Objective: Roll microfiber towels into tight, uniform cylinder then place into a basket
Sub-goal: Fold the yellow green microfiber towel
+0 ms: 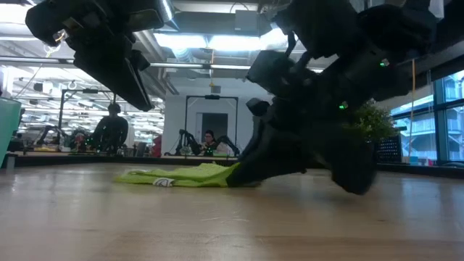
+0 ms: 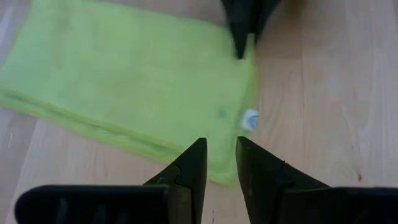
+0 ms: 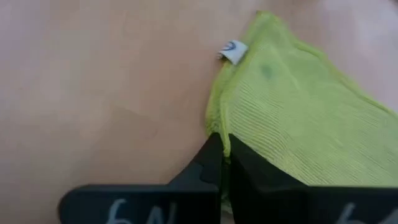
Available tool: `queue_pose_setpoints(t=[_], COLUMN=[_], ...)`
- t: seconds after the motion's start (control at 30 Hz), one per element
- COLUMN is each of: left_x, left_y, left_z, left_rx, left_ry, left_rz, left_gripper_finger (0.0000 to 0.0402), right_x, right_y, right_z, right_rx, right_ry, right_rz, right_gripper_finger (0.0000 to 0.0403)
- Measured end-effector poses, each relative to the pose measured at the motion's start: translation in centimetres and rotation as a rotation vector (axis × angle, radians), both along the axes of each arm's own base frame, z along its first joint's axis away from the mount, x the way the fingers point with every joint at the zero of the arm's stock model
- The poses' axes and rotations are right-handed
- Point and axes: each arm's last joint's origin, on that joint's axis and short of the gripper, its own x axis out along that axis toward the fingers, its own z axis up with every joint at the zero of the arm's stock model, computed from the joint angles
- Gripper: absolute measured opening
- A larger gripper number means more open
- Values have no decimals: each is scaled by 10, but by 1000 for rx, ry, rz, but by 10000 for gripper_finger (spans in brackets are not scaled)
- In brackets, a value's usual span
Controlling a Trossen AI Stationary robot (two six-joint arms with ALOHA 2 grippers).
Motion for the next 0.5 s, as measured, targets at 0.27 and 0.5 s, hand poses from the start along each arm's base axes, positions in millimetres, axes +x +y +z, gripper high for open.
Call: queue_pose_setpoints(t=[0.27, 0.5], left_x=[-1, -1], left_y=[0, 0], left_z=[-1, -1], left_rx=[8, 8], left_ry=[10, 10], left_rz=[-6, -7], left_gripper_finger=[82, 82], right_x=[5, 6], right_y=[-10, -37], right_z=[41, 57], right_rx=[-28, -56], right_ry=[-117, -154], right_rz=[-140, -294], right_gripper_finger=[6, 4])
